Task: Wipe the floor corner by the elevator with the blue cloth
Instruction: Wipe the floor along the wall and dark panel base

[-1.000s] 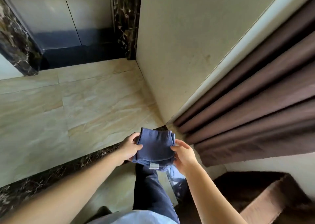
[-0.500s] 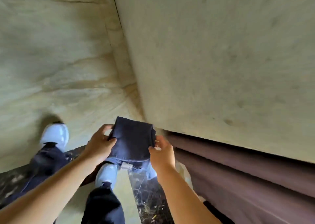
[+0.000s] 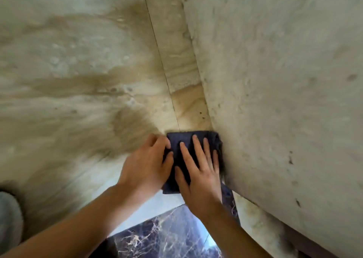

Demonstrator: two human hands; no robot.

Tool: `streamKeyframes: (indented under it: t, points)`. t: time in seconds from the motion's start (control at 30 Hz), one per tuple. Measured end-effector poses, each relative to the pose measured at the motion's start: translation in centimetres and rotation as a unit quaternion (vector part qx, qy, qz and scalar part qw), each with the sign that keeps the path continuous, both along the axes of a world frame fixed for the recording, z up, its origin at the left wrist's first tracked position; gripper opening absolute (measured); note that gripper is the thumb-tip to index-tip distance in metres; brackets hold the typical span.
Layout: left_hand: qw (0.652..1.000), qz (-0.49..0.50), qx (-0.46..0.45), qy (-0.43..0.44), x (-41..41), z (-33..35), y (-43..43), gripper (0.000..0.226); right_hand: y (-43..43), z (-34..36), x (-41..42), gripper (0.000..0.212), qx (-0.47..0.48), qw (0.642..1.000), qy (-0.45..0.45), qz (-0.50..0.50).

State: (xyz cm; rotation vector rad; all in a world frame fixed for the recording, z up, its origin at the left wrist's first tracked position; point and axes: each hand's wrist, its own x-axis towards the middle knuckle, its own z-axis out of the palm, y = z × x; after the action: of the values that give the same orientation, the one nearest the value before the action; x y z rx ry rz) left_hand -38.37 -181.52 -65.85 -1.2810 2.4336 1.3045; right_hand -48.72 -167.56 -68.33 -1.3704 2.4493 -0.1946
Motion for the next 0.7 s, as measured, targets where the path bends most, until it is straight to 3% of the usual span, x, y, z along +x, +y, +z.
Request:
streamKeyframes:
  t: [0.1,0.2,0.3,0.43,0.63,0.7]
  points:
    - [0.984,-0.066,-0.162,0.025,1.5,-0.7,-3.7,0.035,-3.1,-0.5,0.6,0.065,0.074,0.996,0.049,0.013]
    - [0.961,-0.037,-0.263,-0.075,4.3,-2.4,-7.9,0.073,-6.9,-0.1,0.4,0.07,0.103,0.991,0.072,0.051]
    - [0.948,-0.004,-0.28,-0.15,6.4,-4.3,-9.9,0.094,-14.0,-0.9,-1.9,0.068,0.084,0.988,0.086,0.098]
    - [0.944,0.003,-0.296,-0.146,6.8,-5.2,-9.7,0.095,-20.4,-1.7,-3.8,0.068,0.077,0.988,0.095,0.099]
    - [0.951,0.029,-0.275,-0.136,6.9,-4.5,-9.5,0.094,-7.1,0.4,2.0,0.061,0.129,0.985,0.061,0.095]
    - [0.954,0.032,-0.268,-0.128,6.6,-4.4,-9.5,0.094,-7.4,-0.1,1.3,0.06,0.127,0.983,0.061,0.121]
